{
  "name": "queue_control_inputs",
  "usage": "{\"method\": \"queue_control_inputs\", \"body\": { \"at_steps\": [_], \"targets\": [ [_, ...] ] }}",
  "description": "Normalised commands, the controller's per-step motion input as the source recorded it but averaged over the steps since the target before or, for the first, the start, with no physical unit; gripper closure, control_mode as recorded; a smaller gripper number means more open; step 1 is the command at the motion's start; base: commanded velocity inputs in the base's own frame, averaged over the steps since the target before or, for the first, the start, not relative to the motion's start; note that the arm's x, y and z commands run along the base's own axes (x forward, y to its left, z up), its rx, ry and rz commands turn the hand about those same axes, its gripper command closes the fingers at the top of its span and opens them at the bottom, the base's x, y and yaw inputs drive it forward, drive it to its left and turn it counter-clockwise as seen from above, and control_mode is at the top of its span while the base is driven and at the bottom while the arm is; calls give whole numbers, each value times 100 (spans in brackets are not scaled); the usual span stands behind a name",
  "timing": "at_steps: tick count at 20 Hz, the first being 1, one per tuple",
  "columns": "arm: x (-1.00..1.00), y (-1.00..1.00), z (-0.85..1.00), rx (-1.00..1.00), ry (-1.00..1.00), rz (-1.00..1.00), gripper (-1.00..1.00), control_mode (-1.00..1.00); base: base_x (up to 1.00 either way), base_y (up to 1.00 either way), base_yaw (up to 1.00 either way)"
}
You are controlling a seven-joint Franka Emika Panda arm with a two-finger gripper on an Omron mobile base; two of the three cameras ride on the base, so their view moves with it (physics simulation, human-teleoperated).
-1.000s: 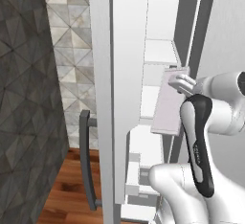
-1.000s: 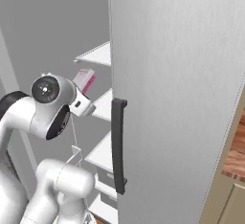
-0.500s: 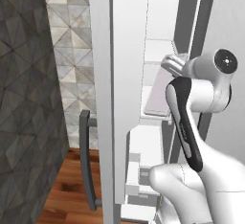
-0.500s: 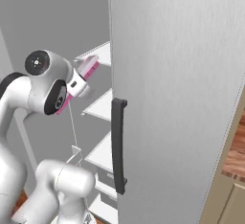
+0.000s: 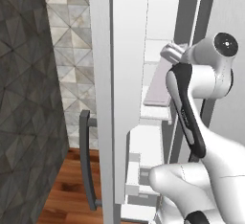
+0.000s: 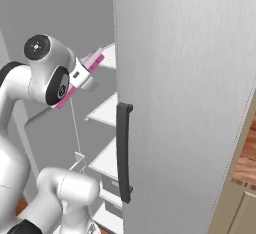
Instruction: The ice cube tray has been filled with water. Take the tray and place it in the freezer to make ice. Close the freezer door after placing the tray.
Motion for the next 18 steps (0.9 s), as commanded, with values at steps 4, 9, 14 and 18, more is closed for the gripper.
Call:
{"method": "queue_control_inputs", "body": {
  "at_steps": [4, 9, 14, 18],
  "targets": [
    [15, 0, 2, -4, 0, 0, 100, -100, 0, 0, 0],
    [19, 0, 0, -8, 0, 0, 100, -100, 0, 0, 0],
    [5, -1, 2, -8, 0, 0, 100, -100, 0, 0, 0],
    [21, 0, 5, -5, 0, 0, 100, -100, 0, 0, 0]
  ]
}}
